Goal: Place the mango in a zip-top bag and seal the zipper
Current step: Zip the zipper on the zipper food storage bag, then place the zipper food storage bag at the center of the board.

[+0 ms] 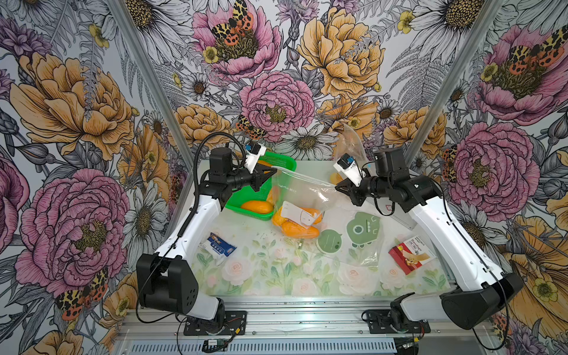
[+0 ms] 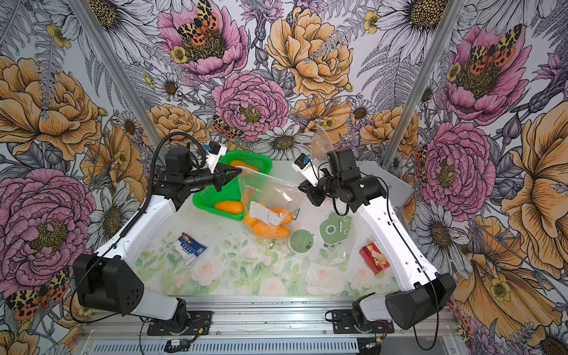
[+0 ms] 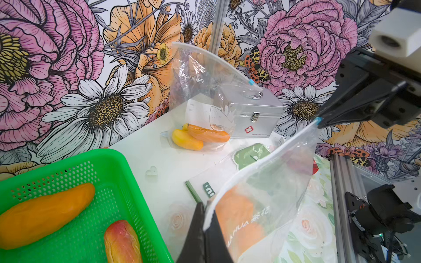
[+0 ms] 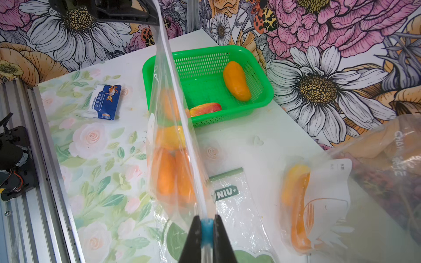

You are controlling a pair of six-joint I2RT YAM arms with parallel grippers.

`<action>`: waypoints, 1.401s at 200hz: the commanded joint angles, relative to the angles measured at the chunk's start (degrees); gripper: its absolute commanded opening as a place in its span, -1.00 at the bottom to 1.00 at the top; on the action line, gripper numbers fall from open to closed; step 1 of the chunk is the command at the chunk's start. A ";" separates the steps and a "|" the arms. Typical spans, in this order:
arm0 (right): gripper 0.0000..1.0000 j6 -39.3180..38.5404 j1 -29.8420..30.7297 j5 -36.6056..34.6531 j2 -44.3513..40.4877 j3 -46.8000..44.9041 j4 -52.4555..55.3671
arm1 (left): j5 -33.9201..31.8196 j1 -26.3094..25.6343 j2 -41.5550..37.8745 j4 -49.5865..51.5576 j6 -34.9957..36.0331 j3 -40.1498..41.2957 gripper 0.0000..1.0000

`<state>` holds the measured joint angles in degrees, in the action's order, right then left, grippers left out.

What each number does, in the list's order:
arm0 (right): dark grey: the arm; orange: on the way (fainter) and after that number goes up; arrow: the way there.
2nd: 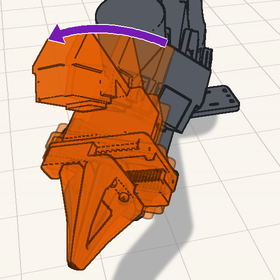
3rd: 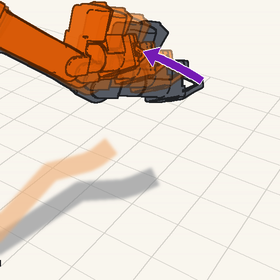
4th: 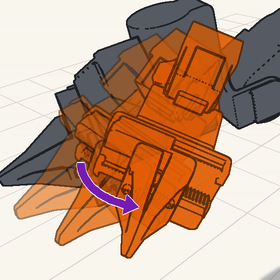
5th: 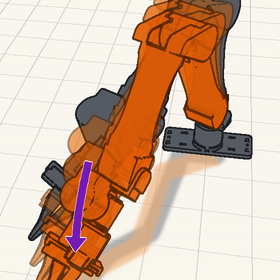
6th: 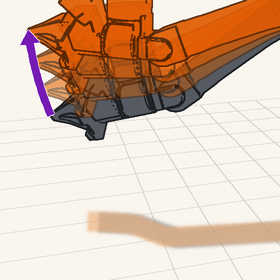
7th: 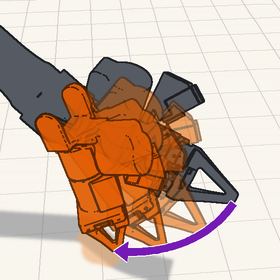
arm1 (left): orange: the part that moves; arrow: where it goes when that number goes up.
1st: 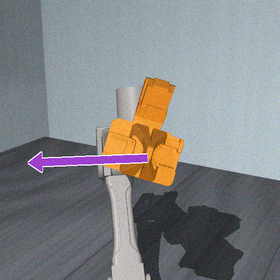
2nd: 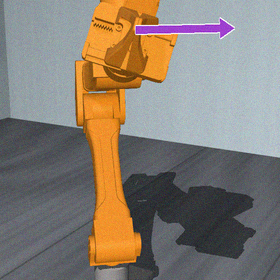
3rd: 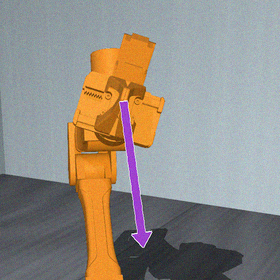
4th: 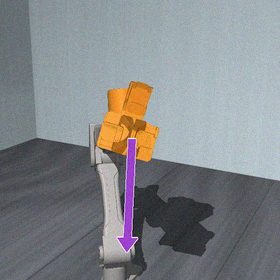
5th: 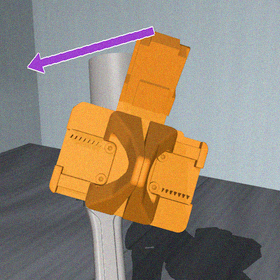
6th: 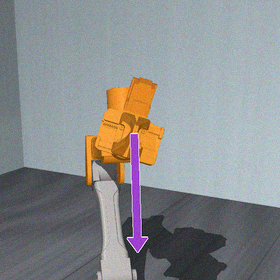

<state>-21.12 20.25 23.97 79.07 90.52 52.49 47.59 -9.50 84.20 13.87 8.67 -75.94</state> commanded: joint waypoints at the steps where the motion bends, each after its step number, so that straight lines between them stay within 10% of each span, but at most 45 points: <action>1: -1.00 -0.57 -1.69 -4.09 -2.08 -0.68 4.91 | -5.63 3.45 -1.24 -3.15 -1.19 0.59 -1.00; 99: -1.00 0.34 -2.76 -2.30 -1.35 -0.98 4.90 | -3.36 3.11 -0.36 -4.97 -1.37 1.47 -1.00; 164: 0.27 0.02 -2.70 5.04 2.67 5.27 4.86 | 3.39 0.81 -1.07 -10.96 -0.71 3.44 -1.00; 280: 0.80 -3.47 -1.89 8.23 18.12 22.38 4.76 | 8.87 -0.03 -1.14 -10.98 1.46 4.12 -1.00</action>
<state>-23.11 17.72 31.75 95.20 108.09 57.60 52.51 -9.26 84.20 5.26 8.49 -72.62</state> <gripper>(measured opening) 0.892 0.046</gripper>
